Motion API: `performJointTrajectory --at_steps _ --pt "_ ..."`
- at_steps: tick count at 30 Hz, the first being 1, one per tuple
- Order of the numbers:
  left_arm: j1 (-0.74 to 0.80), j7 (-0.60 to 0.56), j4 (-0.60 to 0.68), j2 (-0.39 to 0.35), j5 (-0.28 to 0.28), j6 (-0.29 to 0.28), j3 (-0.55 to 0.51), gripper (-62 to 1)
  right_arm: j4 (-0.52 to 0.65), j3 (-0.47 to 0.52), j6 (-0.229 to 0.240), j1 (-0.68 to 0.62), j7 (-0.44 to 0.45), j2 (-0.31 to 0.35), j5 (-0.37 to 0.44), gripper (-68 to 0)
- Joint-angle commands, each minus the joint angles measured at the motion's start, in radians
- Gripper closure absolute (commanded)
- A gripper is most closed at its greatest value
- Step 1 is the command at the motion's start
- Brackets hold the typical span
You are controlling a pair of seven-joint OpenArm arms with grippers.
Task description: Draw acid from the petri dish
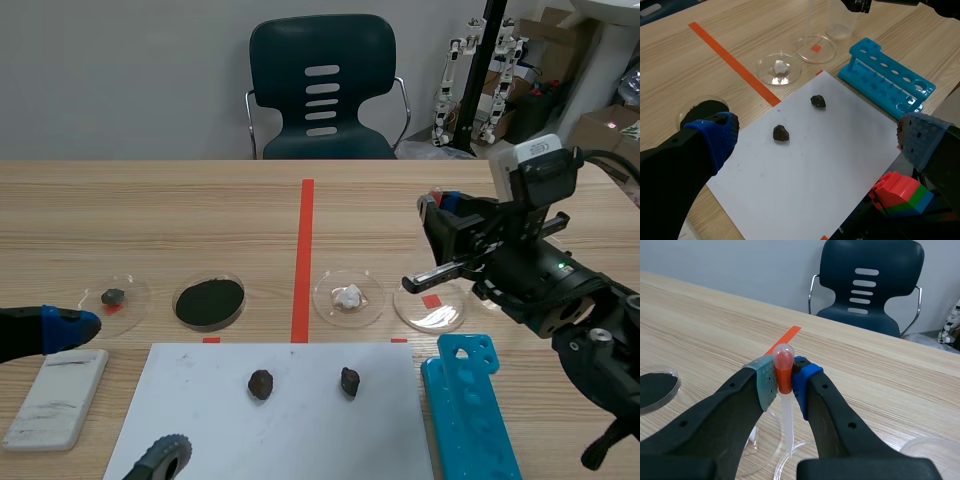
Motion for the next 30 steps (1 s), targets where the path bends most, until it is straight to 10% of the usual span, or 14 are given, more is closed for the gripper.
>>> performJointTrajectory --at_steps 1,30 --pt "0.007 -0.014 0.011 0.005 -0.01 0.0 0.006 -62.3 0.009 -0.011 -0.001 0.011 0.017 -0.002 0.007 -7.7" --pt "0.007 -0.014 0.011 0.005 -0.01 0.0 0.006 -62.3 -0.071 -0.034 -0.084 -0.038 0.162 0.013 -0.06 -7.7"
